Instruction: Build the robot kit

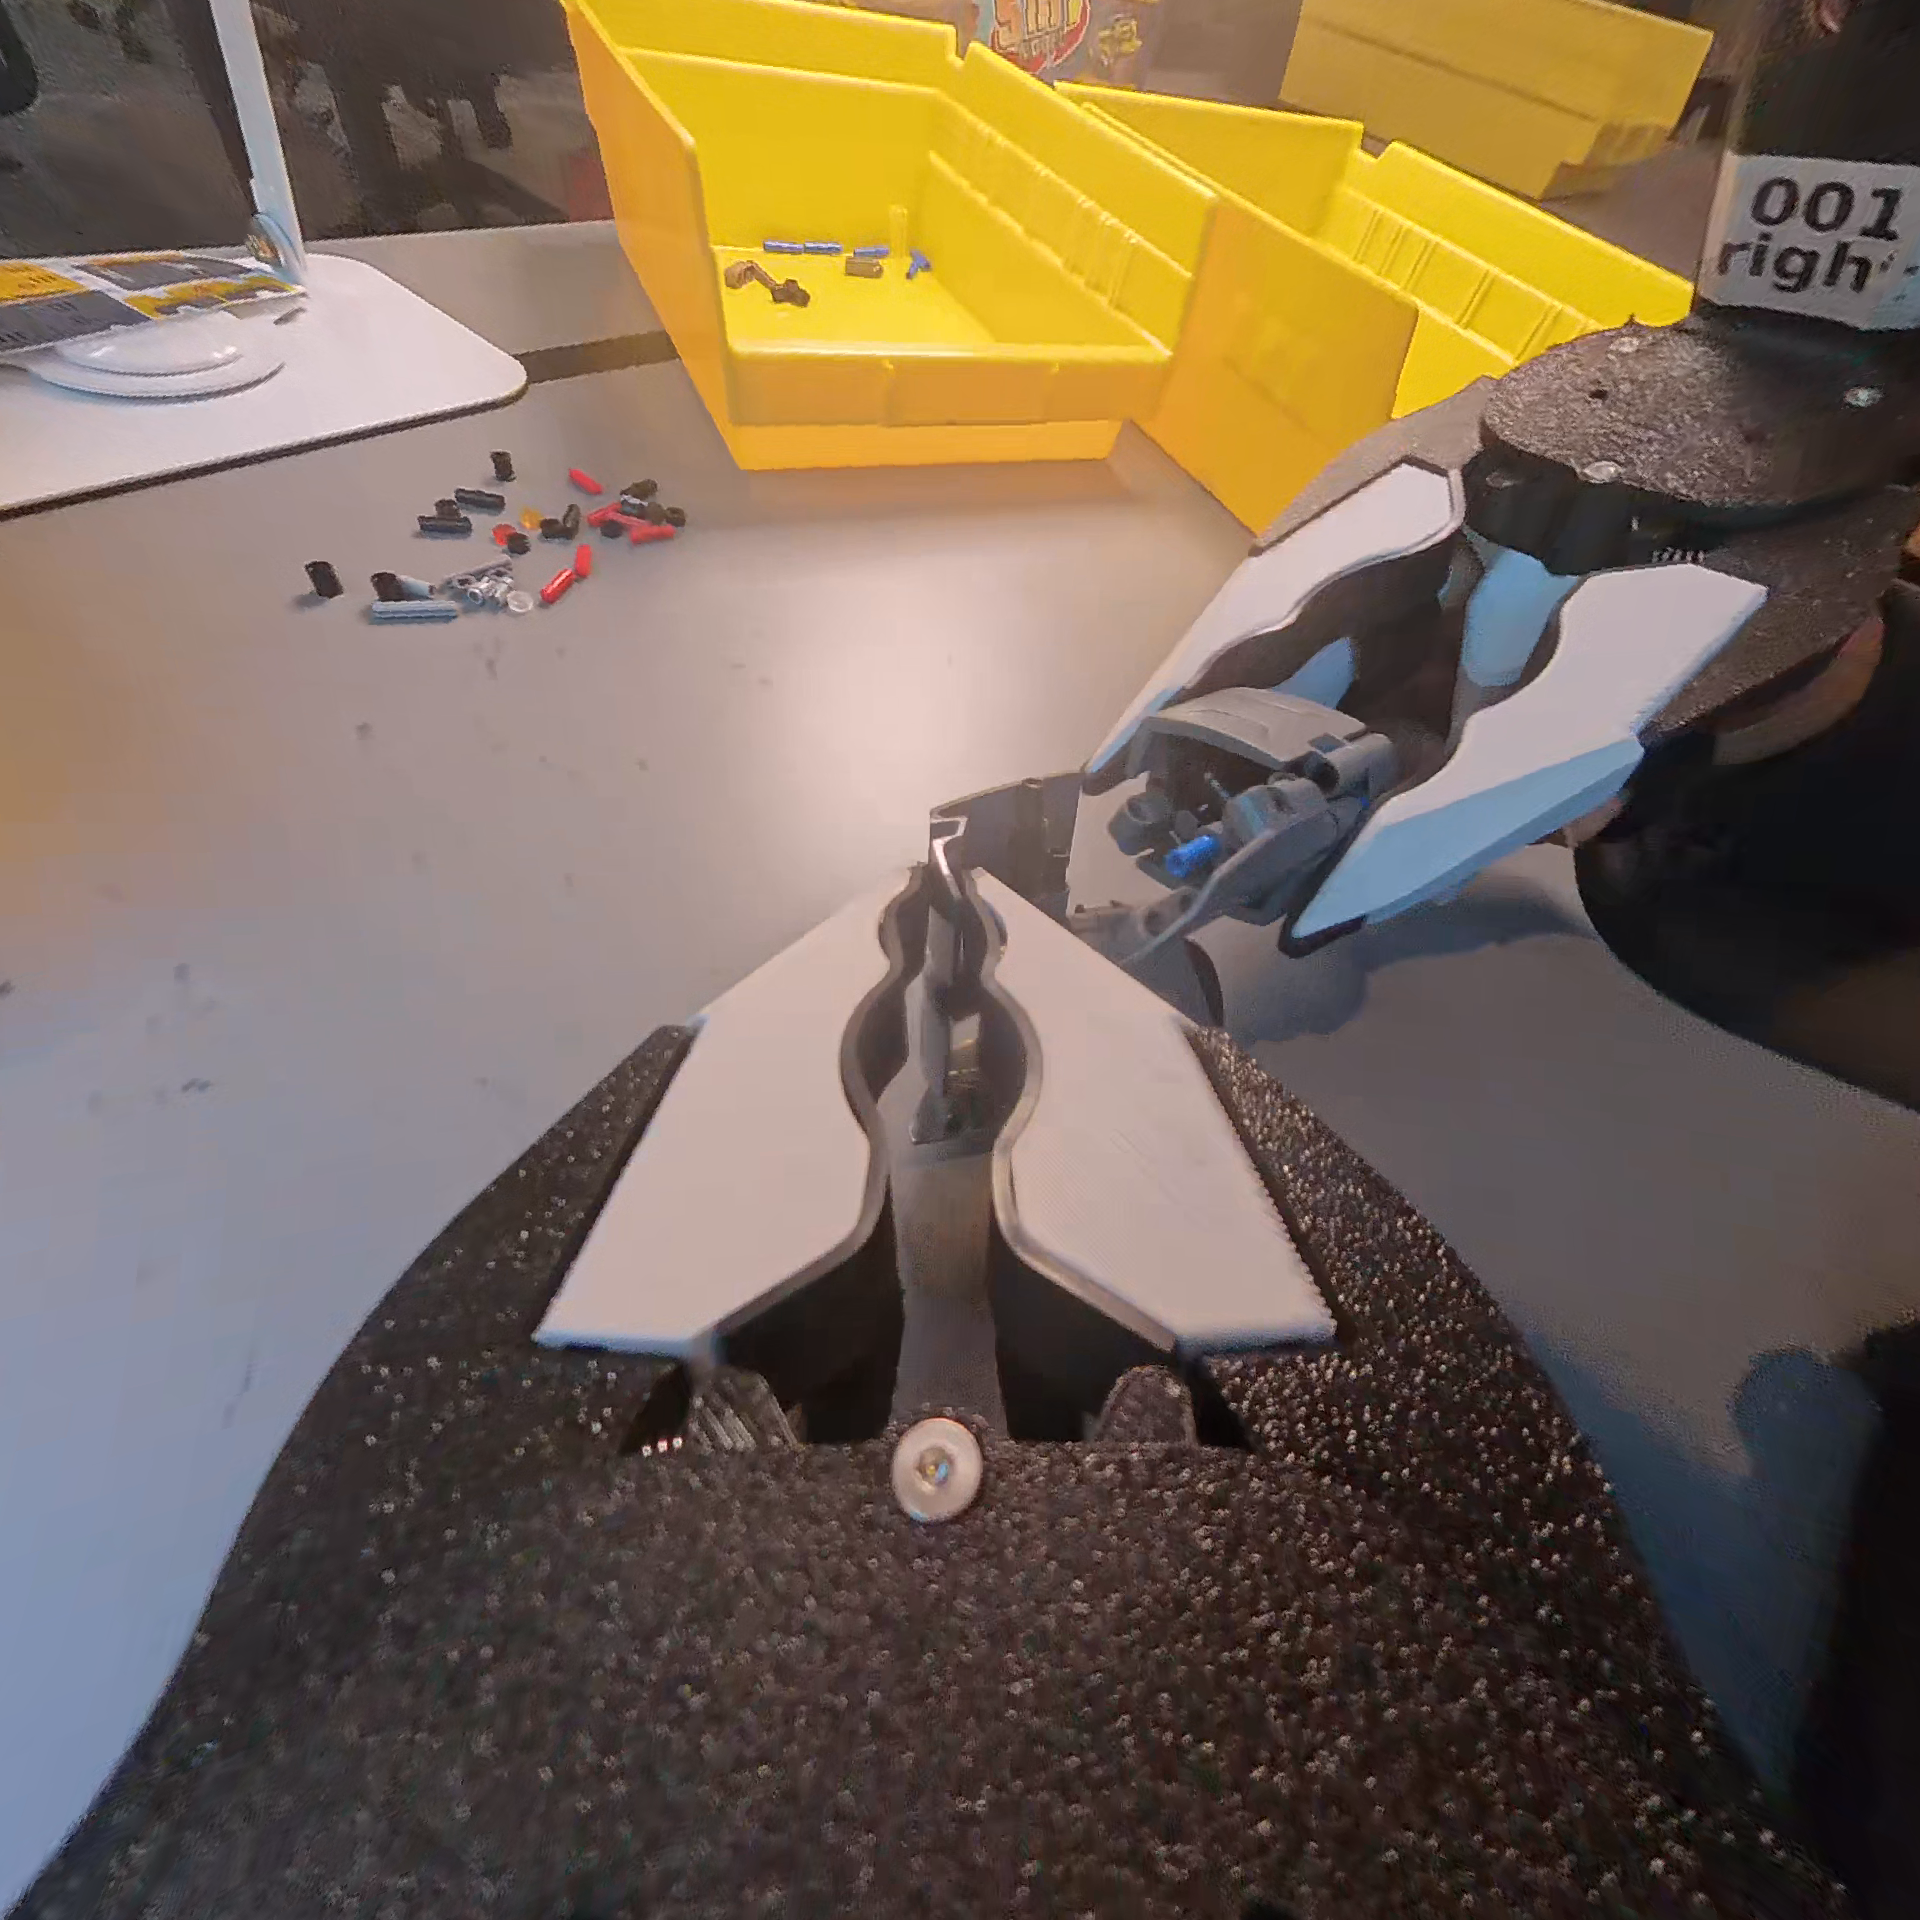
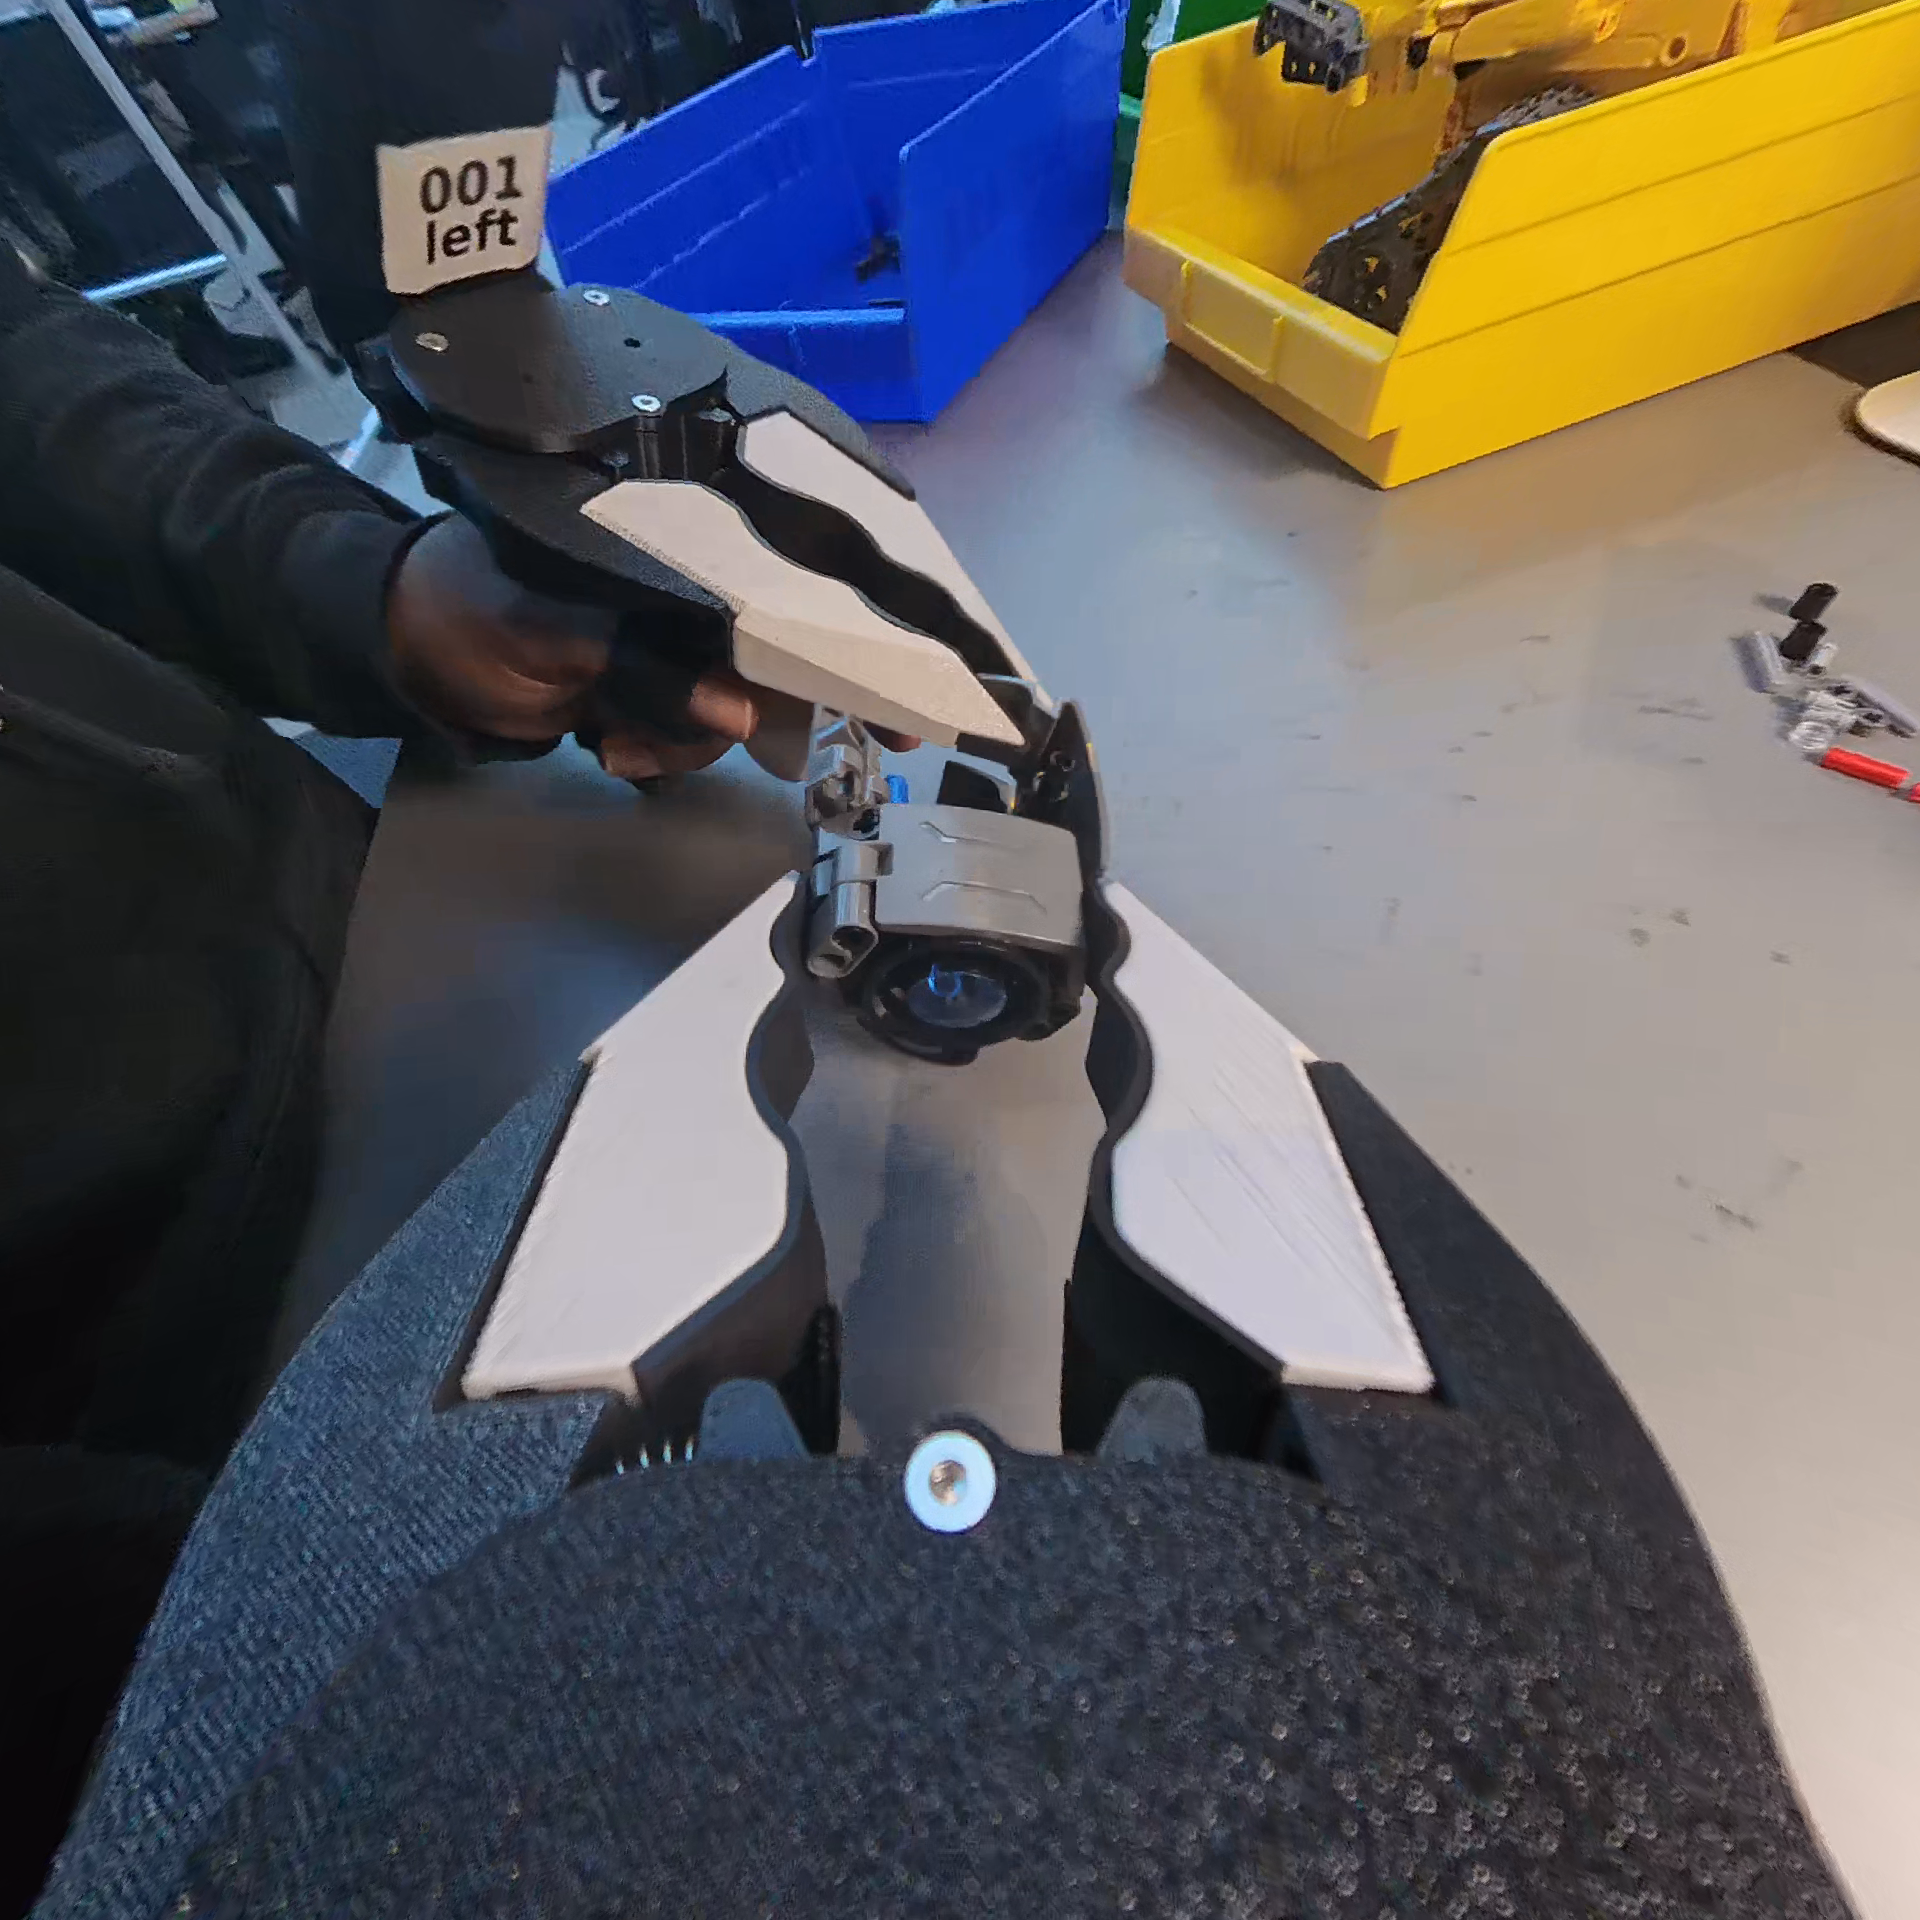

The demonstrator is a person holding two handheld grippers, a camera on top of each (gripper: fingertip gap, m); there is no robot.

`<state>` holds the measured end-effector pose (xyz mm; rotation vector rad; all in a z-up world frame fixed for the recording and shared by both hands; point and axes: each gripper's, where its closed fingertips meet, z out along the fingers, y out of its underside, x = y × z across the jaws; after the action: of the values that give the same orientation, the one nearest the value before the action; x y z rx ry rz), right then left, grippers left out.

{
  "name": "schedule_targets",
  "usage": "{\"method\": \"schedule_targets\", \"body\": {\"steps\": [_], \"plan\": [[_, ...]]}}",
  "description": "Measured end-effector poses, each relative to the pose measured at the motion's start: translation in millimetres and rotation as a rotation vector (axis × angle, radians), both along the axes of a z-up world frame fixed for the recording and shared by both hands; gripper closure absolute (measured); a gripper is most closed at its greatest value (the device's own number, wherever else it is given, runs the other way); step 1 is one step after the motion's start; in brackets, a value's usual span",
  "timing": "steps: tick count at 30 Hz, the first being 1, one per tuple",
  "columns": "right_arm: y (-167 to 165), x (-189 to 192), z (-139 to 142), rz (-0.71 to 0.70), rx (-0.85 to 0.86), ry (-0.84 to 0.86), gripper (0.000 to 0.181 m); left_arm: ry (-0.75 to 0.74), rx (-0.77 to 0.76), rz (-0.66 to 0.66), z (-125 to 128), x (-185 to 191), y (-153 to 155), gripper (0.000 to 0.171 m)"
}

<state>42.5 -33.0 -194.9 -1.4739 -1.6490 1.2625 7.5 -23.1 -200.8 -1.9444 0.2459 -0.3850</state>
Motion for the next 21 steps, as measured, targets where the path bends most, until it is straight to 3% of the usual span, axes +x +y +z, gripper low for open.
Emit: {"method": "schedule_targets", "body": {"steps": [14,21], "plan": [[-39.3,-4.0,-14.6,0.058,-0.04,-0.082,0.132,0.161,0.057,-0.107,-1.1,10.1,-56.6,0.161],[-50.8,0.7,-11.6,0.092,-0.052,-0.078,0.133,0.325,0.076,-0.113,-7.3,12.2,-70.2,0.162]]}}
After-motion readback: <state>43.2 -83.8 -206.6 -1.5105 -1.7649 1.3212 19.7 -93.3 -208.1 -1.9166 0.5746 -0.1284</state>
